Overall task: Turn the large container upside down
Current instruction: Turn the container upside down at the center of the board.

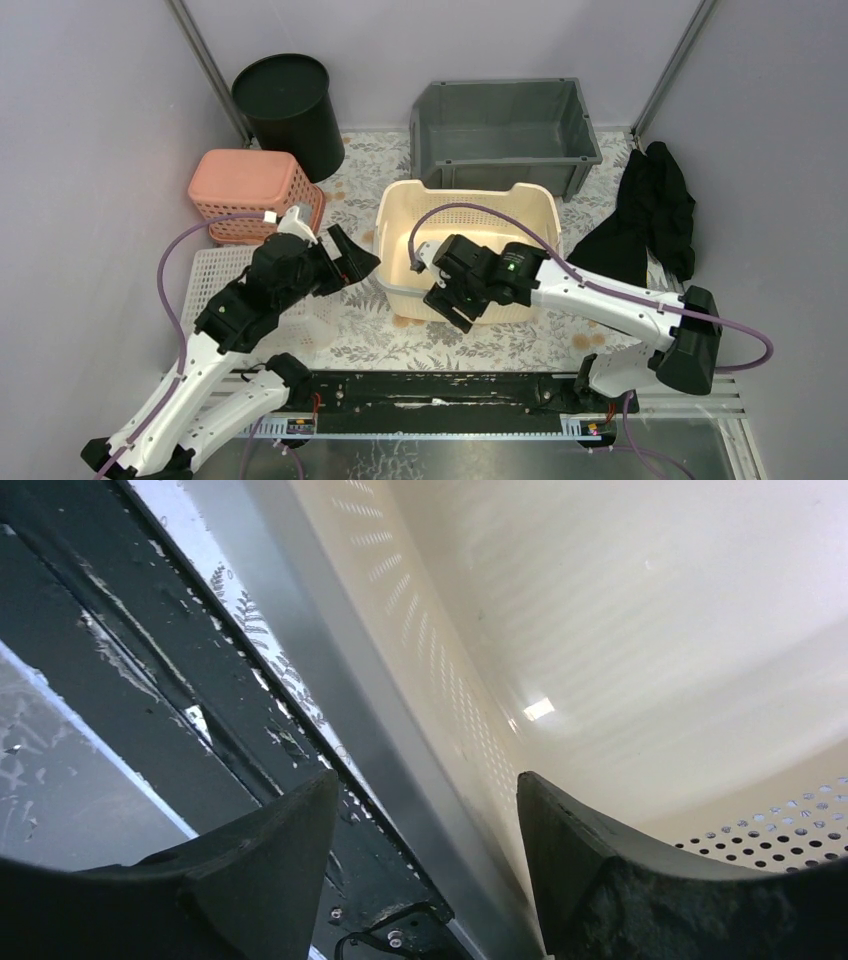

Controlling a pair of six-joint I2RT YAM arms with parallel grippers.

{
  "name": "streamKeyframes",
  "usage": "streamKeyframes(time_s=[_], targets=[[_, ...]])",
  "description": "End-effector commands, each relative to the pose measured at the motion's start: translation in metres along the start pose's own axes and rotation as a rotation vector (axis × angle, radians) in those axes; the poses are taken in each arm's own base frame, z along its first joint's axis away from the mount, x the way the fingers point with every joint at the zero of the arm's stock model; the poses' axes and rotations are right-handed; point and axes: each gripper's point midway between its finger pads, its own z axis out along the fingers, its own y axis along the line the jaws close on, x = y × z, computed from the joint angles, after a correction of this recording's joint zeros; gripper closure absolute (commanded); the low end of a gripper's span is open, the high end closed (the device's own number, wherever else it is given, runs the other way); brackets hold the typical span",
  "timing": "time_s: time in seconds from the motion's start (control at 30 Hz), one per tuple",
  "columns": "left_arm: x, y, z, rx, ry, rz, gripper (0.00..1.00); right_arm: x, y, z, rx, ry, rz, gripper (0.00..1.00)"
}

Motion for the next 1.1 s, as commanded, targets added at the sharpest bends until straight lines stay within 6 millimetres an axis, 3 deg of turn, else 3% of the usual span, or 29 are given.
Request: streamKeyframes(time_s=[0.0, 0.2, 0.47, 0.77, 1.07], targets=[[-0.005, 0.001, -0.004, -0.003, -0.025, -0.009, 0.00, -0.005, 0.006, 0.004, 0.009, -0.001, -0.034, 0.31], [-0.009, -0.002, -0.011, 0.004, -0.037, -0.005, 0.00, -0.010, 0.018, 0.009, -0.003, 0.010, -0.026, 0.51], [-0.014, -0.005, -0.021, 0.014, -0.057, -0.005, 0.00, -0.020, 0.024, 0.013, 0.020, 0.020, 0.039, 0.67], [-0.020, -0.009, -0.029, 0.021, -0.078, -0.006, 0.00, -0.053, 0.032, 0.008, 0.015, -0.011, 0.139, 0.92], [-0.024, -0.009, -0.035, 0.021, -0.096, -0.005, 0.00, -0.092, 0.038, -0.011, 0.000, -0.077, 0.194, 1.00]])
